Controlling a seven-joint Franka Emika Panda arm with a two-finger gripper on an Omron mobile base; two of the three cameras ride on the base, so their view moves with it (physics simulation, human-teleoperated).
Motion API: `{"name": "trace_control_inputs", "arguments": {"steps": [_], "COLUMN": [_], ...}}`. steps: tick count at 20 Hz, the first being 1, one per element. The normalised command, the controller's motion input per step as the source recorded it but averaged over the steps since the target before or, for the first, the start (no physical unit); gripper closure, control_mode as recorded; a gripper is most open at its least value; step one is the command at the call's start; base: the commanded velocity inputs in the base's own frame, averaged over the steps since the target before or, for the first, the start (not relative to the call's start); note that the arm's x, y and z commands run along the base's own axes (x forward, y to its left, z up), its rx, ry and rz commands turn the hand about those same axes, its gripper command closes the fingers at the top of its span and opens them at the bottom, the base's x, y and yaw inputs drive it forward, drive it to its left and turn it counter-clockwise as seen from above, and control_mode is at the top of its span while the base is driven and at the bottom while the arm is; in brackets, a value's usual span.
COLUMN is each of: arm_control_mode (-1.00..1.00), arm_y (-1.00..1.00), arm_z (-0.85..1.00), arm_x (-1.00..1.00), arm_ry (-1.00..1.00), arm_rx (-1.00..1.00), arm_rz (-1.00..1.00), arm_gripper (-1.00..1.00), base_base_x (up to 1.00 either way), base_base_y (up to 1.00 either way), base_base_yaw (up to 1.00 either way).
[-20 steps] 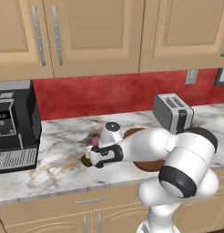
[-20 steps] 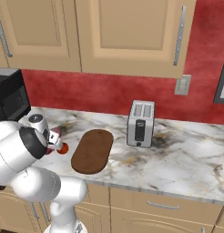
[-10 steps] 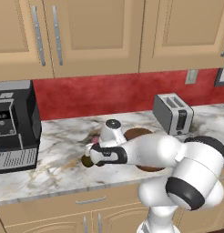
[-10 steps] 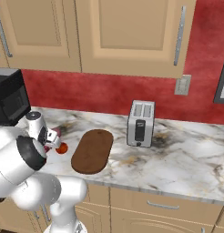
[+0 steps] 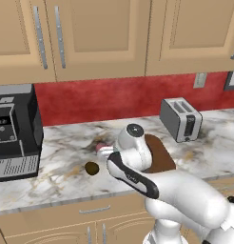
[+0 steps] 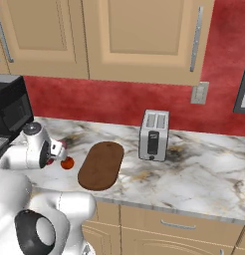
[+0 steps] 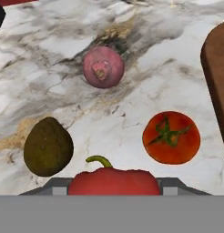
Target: Place the avocado, onion, tomato, and bell pepper on the cutting board.
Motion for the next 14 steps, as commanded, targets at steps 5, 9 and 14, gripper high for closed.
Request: {"name": "trace_control_inputs", "arguments": {"steps": [5, 9, 14], "arm_control_mode": [-1.0, -1.0, -1.0], "arm_y": [-0.29, -0.24, -0.25], "arm_z": [0.73, 0.63, 0.52], "arm_x": [-0.4, -0.32, -0.26], "arm_ry": [-0.16, -0.12, -0.11], "arm_rx": [0.01, 0.01, 0.0], "arm_rz": [0.0, 0.0, 0.0], "arm_gripper": [1.0, 1.0, 1.0], "base_base_x": [0.0, 0.0, 0.0], "base_base_y": [0.0, 0.0, 0.0], "base_base_yaw": [0.0, 0.0, 0.0]}}
